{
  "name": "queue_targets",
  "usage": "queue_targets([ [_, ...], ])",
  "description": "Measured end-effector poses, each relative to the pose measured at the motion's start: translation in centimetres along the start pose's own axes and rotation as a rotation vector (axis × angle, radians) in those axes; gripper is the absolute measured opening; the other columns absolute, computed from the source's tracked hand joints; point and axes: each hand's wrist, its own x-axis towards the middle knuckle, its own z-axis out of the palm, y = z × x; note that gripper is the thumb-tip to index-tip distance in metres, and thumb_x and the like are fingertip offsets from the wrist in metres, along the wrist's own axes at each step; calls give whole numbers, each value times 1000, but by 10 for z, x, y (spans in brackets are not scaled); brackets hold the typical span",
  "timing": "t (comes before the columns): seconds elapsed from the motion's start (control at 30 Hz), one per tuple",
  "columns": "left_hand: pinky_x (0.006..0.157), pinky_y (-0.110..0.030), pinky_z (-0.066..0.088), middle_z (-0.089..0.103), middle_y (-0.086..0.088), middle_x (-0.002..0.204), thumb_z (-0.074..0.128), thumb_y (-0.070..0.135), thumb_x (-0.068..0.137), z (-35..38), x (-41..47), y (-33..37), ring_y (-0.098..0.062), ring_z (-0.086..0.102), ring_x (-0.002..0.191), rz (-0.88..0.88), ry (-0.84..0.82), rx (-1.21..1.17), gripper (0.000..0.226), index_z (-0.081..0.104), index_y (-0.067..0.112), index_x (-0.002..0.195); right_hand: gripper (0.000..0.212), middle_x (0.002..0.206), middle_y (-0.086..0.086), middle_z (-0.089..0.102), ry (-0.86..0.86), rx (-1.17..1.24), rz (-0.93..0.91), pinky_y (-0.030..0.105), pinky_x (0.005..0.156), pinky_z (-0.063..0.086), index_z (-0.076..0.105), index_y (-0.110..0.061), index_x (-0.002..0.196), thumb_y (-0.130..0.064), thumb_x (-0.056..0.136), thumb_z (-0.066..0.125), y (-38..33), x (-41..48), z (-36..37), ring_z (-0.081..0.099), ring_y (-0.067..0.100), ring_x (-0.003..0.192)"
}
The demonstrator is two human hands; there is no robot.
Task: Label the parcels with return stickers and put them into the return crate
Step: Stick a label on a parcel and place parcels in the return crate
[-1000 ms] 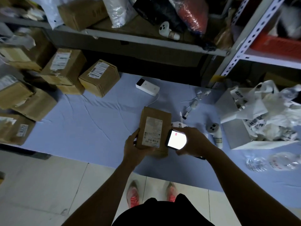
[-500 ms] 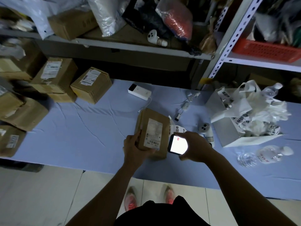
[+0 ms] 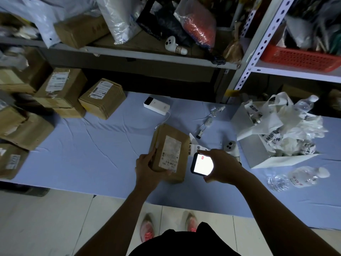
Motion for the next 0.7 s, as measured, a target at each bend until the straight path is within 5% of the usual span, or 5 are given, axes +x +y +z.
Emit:
queue_targets([
  [0.57,71,-35,62,62,13,108,91,73,42,-6,2,3,-16,64,101,-40,50,20,99,59,38,129,102,151,-2,50,0,17,-8,39,111,42,36,-31,155,-41,69,91,17,13,1,46,20,137],
  [0.7,75,-40,62,54,15,106,96,56,42,-9,0,13,-14,59,106,-74,97,-30,97,58,37,130,104,152,-2,48,-35,19,2,41,112,41,36,-33,155,-41,67,91,23,14,3,44,20,139],
])
